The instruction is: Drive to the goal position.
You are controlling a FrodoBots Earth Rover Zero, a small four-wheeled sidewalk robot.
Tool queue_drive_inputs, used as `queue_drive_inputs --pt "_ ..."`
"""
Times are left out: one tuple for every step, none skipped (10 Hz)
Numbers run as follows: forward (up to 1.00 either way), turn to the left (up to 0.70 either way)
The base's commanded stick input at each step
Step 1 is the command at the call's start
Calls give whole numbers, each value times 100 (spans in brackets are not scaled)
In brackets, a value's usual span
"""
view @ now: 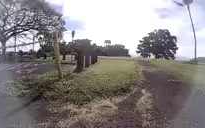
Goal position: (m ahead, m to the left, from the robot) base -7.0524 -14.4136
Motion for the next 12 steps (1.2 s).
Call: queue_drive_inputs --pt "0 0" --pt "0 0" --pt "0 0" --pt "0 0" --pt "0 -55" --pt "0 -70" --pt "0 -70" --pt "0 -70" --pt "0 -70" --pt "0 -70" --pt "0 -70" --pt "0 -70"
